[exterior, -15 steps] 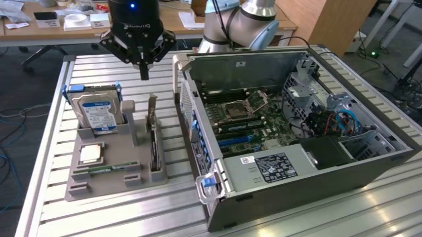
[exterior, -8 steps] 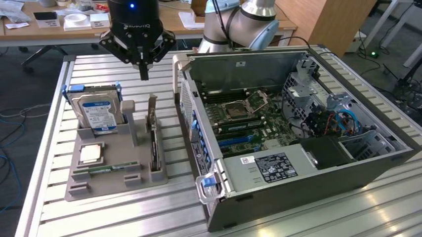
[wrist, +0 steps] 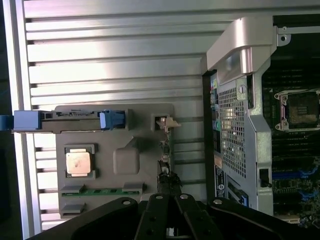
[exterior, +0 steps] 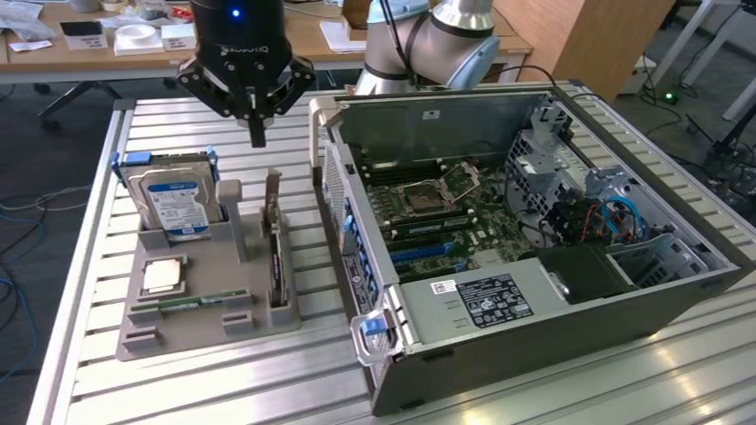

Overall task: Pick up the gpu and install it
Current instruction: 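Reach for the gpu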

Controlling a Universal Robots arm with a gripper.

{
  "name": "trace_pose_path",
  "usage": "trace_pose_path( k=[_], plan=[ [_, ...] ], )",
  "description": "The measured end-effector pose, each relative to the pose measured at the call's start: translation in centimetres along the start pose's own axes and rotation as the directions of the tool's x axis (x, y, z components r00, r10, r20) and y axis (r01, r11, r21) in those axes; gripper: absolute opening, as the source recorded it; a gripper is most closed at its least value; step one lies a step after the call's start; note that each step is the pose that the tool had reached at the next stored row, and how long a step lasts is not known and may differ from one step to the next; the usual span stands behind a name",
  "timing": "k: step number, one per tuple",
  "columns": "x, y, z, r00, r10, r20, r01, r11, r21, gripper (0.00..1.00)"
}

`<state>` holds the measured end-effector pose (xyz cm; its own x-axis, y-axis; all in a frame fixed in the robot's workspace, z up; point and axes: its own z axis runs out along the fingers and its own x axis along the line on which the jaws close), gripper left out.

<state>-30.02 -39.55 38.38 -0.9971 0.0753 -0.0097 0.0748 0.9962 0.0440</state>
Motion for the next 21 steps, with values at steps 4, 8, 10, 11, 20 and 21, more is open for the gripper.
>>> trace_pose_path(
  k=[4, 8, 10, 11, 20, 21],
  plan=[
    [0.0, -0.39, -0.01, 1.0, 0.0, 0.0, 0.0, 1.0, -0.0001, 0.11],
    [0.1, -0.83, -0.03, 1.0, 0.0, 0.0001, 0.0, 1.0, -0.0001, 0.11],
    [0.1, -1.04, -0.05, 1.0, 0.0, -0.0001, 0.0, 1.0, 0.0001, 0.11],
    [0.0, -1.17, -0.05, 1.0, 0.0, 0.0, 0.0, 1.0, 0.0, 0.11],
    [0.0, -2.14, -0.09, 1.0, 0.0, 0.0, 0.0, 1.0, 0.0, 0.11],
    [0.0, -2.22, -0.1, 1.0, 0.0, 0.0, 0.0, 1.0, 0.0, 0.11]
  ],
)
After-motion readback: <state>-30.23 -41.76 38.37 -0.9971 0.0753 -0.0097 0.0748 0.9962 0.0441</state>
